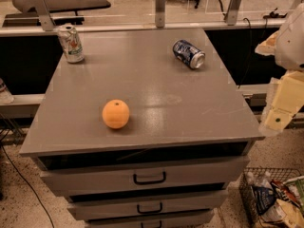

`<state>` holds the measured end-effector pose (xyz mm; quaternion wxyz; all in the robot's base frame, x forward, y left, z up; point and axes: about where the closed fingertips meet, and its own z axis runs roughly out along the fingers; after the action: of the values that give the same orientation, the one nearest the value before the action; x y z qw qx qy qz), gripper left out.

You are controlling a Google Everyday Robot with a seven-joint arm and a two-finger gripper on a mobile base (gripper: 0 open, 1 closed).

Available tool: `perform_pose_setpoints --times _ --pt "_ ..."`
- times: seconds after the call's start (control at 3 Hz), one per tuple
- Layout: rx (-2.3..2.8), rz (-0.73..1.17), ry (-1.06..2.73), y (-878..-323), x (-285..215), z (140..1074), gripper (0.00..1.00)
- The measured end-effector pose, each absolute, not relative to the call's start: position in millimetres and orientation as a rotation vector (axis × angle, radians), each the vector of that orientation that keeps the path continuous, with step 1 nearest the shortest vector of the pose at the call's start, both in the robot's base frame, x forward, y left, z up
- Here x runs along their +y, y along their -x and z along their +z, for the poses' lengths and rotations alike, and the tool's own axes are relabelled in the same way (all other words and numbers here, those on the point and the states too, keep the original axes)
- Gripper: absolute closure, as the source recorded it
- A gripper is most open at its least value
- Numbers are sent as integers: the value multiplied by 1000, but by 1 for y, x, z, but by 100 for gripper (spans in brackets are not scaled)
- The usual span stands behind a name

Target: Place pepsi can upright

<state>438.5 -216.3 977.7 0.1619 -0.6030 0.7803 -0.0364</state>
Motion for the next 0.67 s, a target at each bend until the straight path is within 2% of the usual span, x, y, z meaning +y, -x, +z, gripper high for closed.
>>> perform_pose_setpoints --times 0.33,0.67 --pt "2227 -104 1721 -439 -216 978 0" --pt "2222 -117 1647 -489 -224 964 0"
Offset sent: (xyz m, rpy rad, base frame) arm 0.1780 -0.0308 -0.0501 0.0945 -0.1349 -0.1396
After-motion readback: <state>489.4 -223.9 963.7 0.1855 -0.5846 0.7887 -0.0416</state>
